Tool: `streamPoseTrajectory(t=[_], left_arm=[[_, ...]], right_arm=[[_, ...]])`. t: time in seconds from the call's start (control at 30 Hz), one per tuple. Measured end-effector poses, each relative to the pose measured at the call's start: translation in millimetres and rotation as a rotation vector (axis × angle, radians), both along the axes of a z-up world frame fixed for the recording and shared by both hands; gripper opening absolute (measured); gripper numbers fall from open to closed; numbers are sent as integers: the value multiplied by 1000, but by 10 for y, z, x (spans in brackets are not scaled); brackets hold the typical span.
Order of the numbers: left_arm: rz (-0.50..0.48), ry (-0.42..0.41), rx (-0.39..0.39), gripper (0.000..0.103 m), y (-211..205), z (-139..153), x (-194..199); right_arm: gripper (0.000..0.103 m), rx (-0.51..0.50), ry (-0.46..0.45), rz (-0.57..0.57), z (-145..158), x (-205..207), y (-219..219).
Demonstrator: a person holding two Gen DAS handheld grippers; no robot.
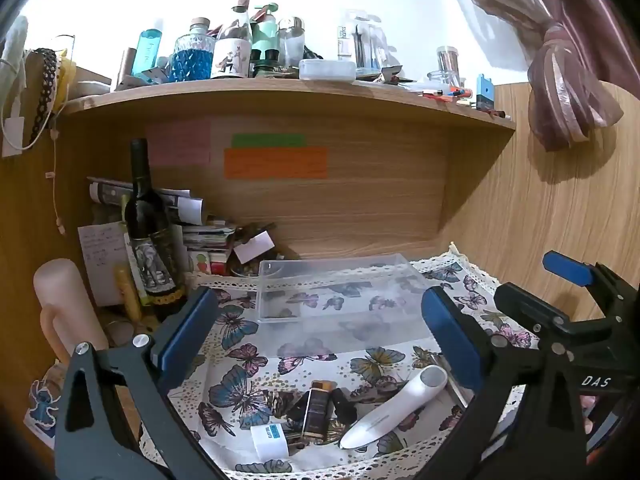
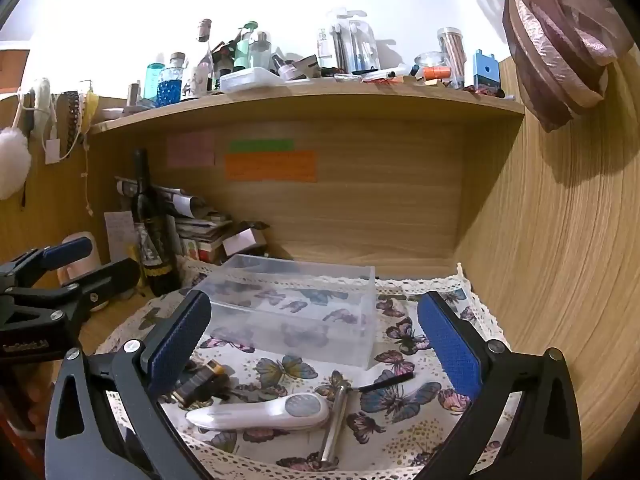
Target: Organize rigid objects
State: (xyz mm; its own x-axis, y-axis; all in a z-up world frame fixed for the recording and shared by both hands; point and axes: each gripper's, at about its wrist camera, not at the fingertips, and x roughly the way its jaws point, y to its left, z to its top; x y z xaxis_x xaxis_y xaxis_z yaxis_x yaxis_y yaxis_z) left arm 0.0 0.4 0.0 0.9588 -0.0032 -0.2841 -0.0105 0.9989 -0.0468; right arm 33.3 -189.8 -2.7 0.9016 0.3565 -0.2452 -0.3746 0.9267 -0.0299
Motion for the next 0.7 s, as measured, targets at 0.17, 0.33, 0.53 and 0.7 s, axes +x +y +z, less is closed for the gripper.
streamPoseTrajectory(t=[0.17, 0.33, 0.53, 0.7], left_arm=[[-1, -5, 3, 103, 14, 19, -2], [2, -11, 13, 103, -33, 17, 4], [4, -16, 17, 103, -59, 35, -29], [0, -20, 9, 103, -35, 41, -38]], right_arm=[[103, -7, -6, 4, -12, 2, 3], [103, -4, -8, 8, 14, -13, 24], [103, -2, -8, 12, 30, -20, 30], [103, -1, -12, 10, 13, -37, 20]])
